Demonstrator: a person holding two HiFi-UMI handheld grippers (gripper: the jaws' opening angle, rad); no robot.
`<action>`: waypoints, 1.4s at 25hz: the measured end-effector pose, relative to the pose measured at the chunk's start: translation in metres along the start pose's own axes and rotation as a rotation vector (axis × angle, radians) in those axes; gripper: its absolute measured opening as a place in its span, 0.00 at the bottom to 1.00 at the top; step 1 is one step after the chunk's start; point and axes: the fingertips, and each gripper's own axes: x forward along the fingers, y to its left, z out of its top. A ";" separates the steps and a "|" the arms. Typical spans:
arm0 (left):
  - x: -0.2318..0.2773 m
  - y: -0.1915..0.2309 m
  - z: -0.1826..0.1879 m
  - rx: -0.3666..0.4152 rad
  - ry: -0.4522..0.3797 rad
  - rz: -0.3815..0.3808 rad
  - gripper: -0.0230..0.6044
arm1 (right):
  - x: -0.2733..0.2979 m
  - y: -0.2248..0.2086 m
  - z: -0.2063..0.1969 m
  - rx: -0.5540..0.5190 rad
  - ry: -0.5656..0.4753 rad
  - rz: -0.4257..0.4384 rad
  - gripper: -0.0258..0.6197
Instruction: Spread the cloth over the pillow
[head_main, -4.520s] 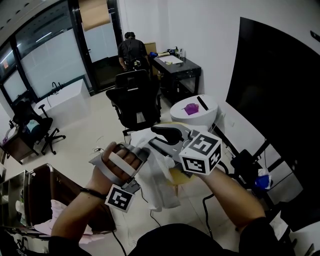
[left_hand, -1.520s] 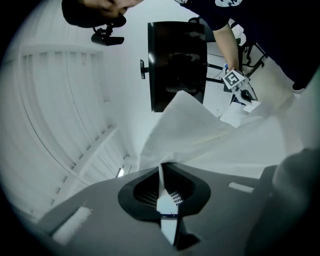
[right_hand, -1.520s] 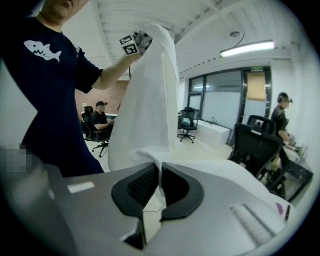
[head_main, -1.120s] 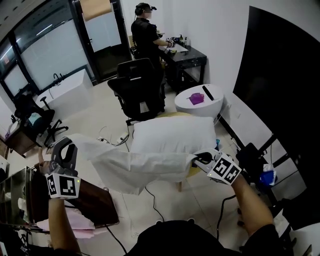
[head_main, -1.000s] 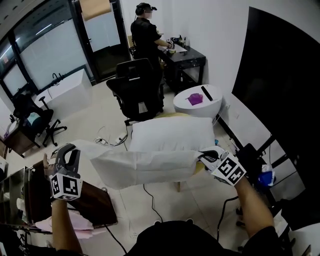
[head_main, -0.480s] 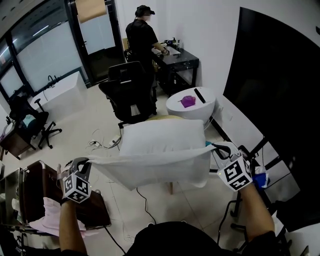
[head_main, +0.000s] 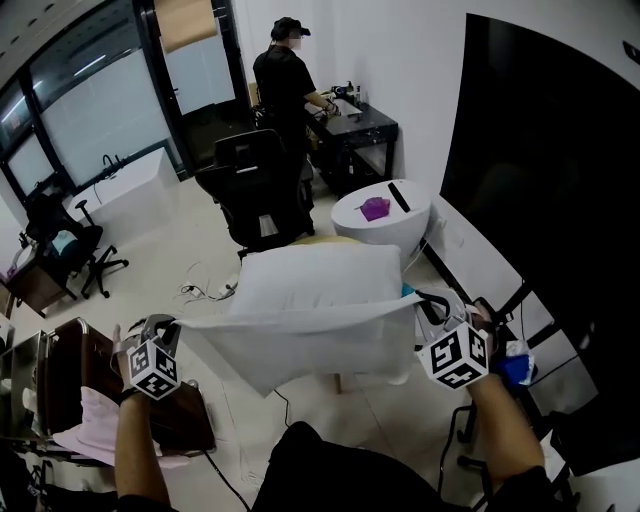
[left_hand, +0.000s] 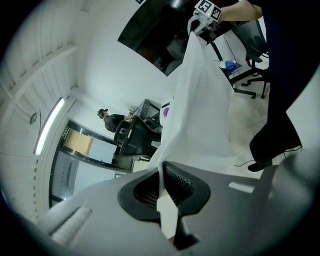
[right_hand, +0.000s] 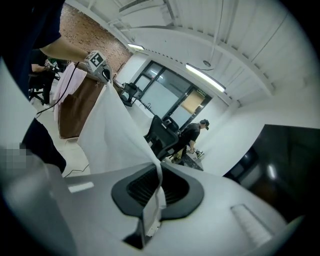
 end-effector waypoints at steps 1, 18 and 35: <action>0.003 -0.001 0.002 0.008 0.007 -0.010 0.04 | 0.004 -0.002 -0.003 0.006 0.003 0.001 0.05; 0.173 0.076 0.023 0.083 0.015 -0.091 0.04 | 0.160 -0.048 -0.033 0.019 0.120 0.032 0.05; 0.423 0.091 0.023 0.076 0.004 -0.389 0.04 | 0.385 -0.081 -0.101 0.073 0.374 0.128 0.05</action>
